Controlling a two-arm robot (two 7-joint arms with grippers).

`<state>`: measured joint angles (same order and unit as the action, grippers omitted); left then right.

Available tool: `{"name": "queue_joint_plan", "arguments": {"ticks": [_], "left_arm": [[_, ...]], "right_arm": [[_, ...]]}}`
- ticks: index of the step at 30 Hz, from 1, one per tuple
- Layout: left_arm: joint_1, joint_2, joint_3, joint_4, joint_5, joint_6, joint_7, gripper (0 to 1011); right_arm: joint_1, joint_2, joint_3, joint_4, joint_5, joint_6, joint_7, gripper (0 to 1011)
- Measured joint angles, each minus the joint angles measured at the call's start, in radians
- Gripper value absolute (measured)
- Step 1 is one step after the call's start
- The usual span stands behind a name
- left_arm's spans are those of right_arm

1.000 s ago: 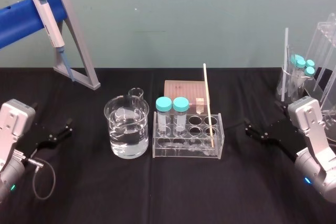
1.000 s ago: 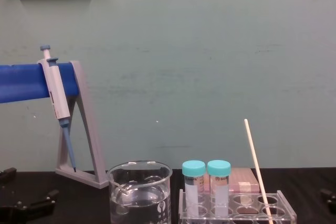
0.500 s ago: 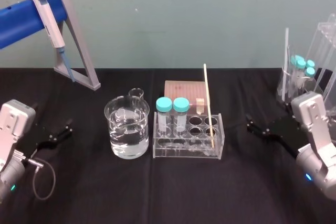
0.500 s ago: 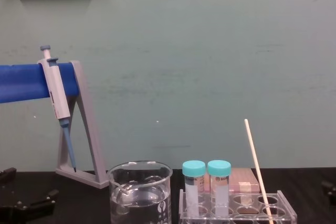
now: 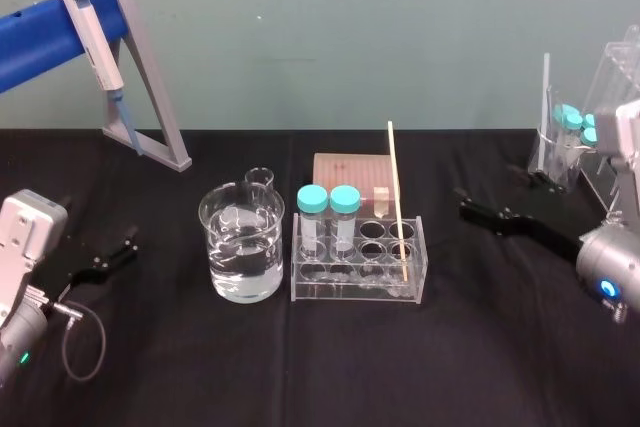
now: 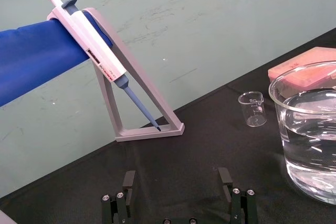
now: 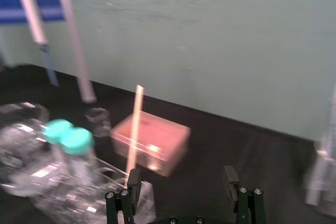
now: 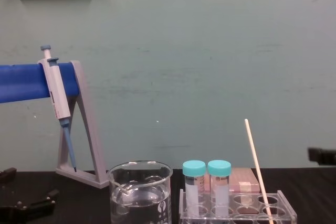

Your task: Hold the thermometer with one hand and immerse one end into the beaker, then reinsert it into the test tube rack.

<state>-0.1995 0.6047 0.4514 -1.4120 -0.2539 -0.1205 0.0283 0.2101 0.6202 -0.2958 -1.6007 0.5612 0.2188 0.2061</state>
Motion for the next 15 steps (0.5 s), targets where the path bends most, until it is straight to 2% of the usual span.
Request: {"name": "queue_joint_plan", "arguments": {"ticks": [3,4,7,8,10,15], "left_arm": [[0.0,0.0,0.0,0.0,0.0,0.0,0.0,1004],[0.0,0.0,0.0,0.0,0.0,0.0,0.0,1004],[0.0,0.0,0.0,0.0,0.0,0.0,0.0,1004],[0.0,0.0,0.0,0.0,0.0,0.0,0.0,1004],[0.0,0.0,0.0,0.0,0.0,0.0,0.0,1004],[0.0,0.0,0.0,0.0,0.0,0.0,0.0,1004]], "right_arm": [[0.033,-0.01,0.008,0.007,0.052,0.06,0.055,1003],[0.056,-0.017,0.008,0.018,0.081,0.103,0.085,1003],[0.11,-0.024,-0.007,0.047,0.123,0.177,0.127,1003],[0.11,-0.024,-0.007,0.047,0.123,0.177,0.127,1003],[0.16,-0.029,-0.029,0.082,0.149,0.237,0.15,1003],[0.241,-0.04,-0.071,0.145,0.172,0.321,0.182,1003]]}}
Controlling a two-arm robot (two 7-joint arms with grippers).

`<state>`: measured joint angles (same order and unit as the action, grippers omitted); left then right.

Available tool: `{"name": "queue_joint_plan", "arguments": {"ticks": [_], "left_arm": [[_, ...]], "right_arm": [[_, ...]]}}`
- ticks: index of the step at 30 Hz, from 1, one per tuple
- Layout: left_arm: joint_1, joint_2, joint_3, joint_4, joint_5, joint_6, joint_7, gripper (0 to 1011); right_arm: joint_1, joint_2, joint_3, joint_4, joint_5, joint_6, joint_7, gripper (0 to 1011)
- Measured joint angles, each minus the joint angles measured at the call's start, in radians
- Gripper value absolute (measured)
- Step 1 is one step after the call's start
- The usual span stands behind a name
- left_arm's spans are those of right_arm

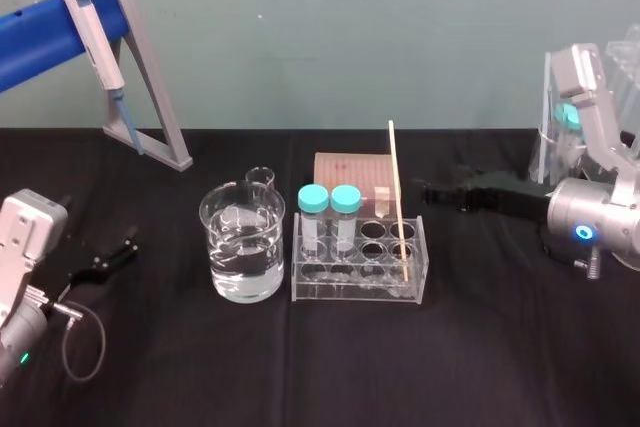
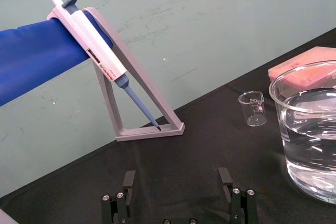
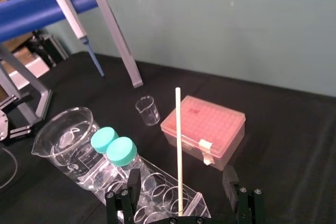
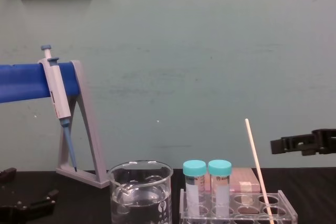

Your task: Hold the thermometer with one hand and immerse one end into the beaker, then reinsert it into the test tube rack.

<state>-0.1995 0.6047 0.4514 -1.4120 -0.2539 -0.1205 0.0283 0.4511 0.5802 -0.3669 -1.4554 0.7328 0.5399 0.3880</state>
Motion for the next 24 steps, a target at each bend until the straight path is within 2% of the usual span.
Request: {"name": "queue_joint_plan", "arguments": {"ticks": [1,2,7,15,24], "left_arm": [[0.0,0.0,0.0,0.0,0.0,0.0,0.0,1004],[0.0,0.0,0.0,0.0,0.0,0.0,0.0,1004],[0.0,0.0,0.0,0.0,0.0,0.0,0.0,1004],[0.0,0.0,0.0,0.0,0.0,0.0,0.0,1004],[0.0,0.0,0.0,0.0,0.0,0.0,0.0,1004]], "right_arm": [[0.027,-0.003,-0.016,0.022,0.005,0.026,0.01,1003],[0.027,-0.003,-0.016,0.022,0.005,0.026,0.01,1003],[0.127,-0.017,-0.068,0.104,0.015,0.107,0.044,1003],[0.205,-0.046,-0.105,0.179,0.021,0.139,0.045,1003],[0.283,-0.085,-0.162,0.276,0.012,0.143,0.052,1003]]}}
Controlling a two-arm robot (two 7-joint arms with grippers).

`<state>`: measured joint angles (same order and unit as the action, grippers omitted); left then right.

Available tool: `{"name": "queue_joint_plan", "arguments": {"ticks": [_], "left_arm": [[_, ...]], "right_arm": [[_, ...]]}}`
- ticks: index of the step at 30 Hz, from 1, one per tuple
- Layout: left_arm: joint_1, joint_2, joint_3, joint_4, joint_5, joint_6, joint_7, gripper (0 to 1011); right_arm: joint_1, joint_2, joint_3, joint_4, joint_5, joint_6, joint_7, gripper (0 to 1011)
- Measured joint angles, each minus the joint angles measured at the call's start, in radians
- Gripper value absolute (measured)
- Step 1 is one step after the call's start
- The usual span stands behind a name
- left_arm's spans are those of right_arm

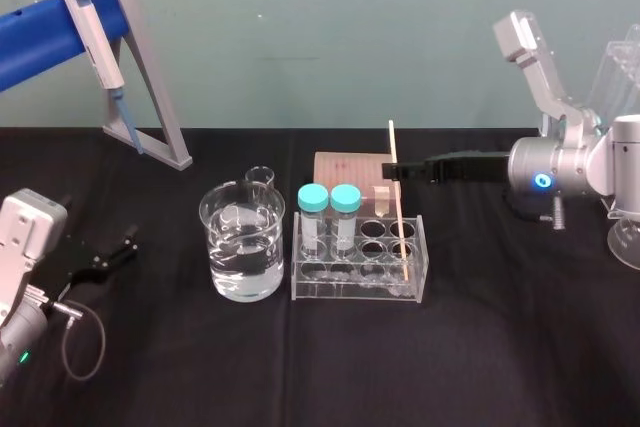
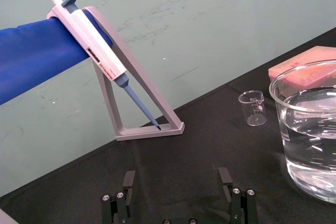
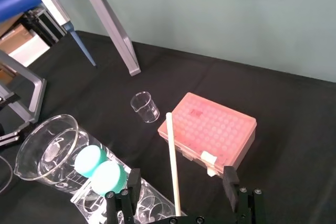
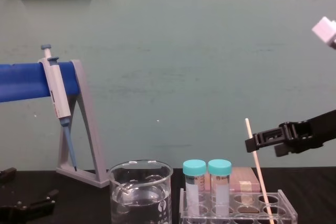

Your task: Hold the thermometer with one hand and immerse one end into the beaker, then reinsert it into the test tube rack.

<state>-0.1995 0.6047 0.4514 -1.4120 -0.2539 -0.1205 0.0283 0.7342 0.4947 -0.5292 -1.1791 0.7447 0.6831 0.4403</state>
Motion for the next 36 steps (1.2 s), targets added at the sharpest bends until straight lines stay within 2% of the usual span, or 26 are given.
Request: {"name": "queue_joint_plan", "arguments": {"ticks": [9,15,21,22,28,30,32,34,36], "left_arm": [[0.0,0.0,0.0,0.0,0.0,0.0,0.0,1004],[0.0,0.0,0.0,0.0,0.0,0.0,0.0,1004],[0.0,0.0,0.0,0.0,0.0,0.0,0.0,1004],[0.0,0.0,0.0,0.0,0.0,0.0,0.0,1004],[0.0,0.0,0.0,0.0,0.0,0.0,0.0,1004],[0.0,0.0,0.0,0.0,0.0,0.0,0.0,1004],[0.0,0.0,0.0,0.0,0.0,0.0,0.0,1004],[0.0,0.0,0.0,0.0,0.0,0.0,0.0,1004],[0.0,0.0,0.0,0.0,0.0,0.0,0.0,1004]], "right_arm": [[0.041,-0.029,-0.046,0.063,-0.006,-0.013,0.013,1003],[0.044,-0.037,-0.054,0.073,-0.006,-0.02,0.014,1003],[0.048,-0.05,-0.059,0.091,0.003,-0.027,0.016,886],[0.048,-0.051,-0.061,0.094,0.005,-0.029,0.016,828],[0.049,-0.053,-0.066,0.1,0.006,-0.033,0.014,682],[0.049,-0.053,-0.068,0.101,0.006,-0.036,0.014,599],[0.049,-0.053,-0.07,0.101,0.005,-0.04,0.014,567],[0.049,-0.052,-0.073,0.101,0.003,-0.044,0.014,479],[0.049,-0.052,-0.074,0.1,0.002,-0.045,0.014,435]]}}
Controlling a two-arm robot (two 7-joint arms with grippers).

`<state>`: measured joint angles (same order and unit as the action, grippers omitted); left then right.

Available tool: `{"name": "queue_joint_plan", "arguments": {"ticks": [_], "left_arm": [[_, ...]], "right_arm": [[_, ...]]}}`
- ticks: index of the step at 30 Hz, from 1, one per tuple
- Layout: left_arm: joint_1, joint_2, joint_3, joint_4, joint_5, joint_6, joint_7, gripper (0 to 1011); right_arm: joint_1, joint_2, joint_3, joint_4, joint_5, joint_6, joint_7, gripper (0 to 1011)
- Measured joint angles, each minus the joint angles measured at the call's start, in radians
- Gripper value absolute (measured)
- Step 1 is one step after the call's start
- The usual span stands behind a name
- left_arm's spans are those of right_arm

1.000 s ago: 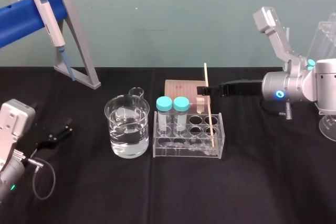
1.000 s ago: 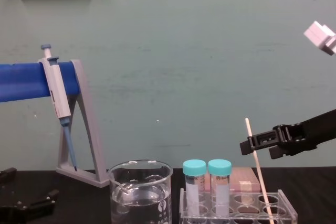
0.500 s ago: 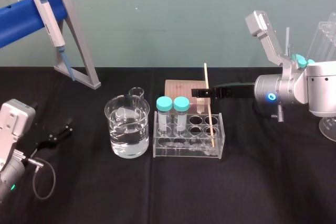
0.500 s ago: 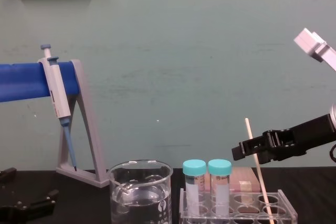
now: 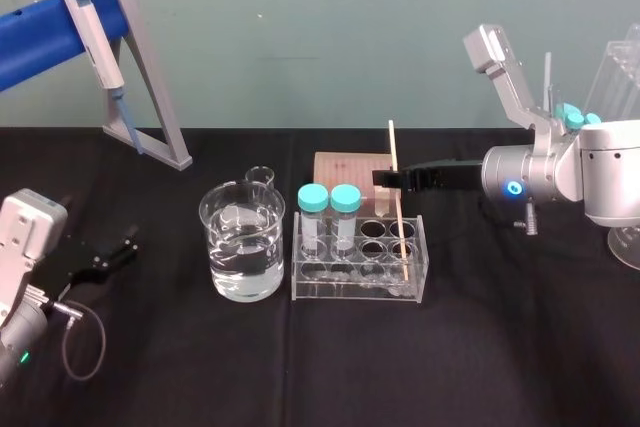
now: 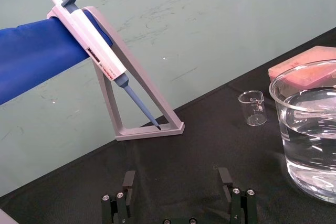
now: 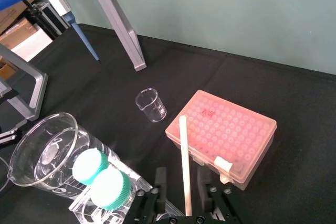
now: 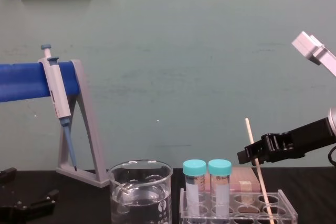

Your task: Hold the thermometer with one hand and immerse one end into the beaker, then reinsert it into the test tube rack.

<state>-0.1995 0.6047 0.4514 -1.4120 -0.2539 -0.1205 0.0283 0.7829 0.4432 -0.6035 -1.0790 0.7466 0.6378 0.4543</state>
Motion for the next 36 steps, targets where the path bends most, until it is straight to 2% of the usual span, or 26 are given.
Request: {"name": "queue_joint_plan", "arguments": {"ticks": [11,21,27,32,34,35,36], "left_arm": [[0.0,0.0,0.0,0.0,0.0,0.0,0.0,1004],[0.0,0.0,0.0,0.0,0.0,0.0,0.0,1004],[0.0,0.0,0.0,0.0,0.0,0.0,0.0,1004],[0.0,0.0,0.0,0.0,0.0,0.0,0.0,1004],[0.0,0.0,0.0,0.0,0.0,0.0,0.0,1004],[0.0,0.0,0.0,0.0,0.0,0.0,0.0,1004],[0.0,0.0,0.0,0.0,0.0,0.0,0.0,1004]], "right_arm": [[-0.01,0.007,-0.005,-0.017,-0.009,-0.013,0.0,57],[-0.018,0.014,0.001,-0.034,-0.009,-0.019,-0.004,52],[-0.028,0.031,0.004,-0.065,-0.019,-0.031,-0.012,52],[-0.051,0.063,0.017,-0.133,-0.018,-0.043,-0.012,52],[-0.078,0.097,0.035,-0.207,-0.014,-0.071,-0.011,52],[-0.078,0.097,0.035,-0.207,-0.014,-0.071,-0.011,52],[-0.094,0.115,0.046,-0.25,-0.01,-0.089,-0.012,52]]}}
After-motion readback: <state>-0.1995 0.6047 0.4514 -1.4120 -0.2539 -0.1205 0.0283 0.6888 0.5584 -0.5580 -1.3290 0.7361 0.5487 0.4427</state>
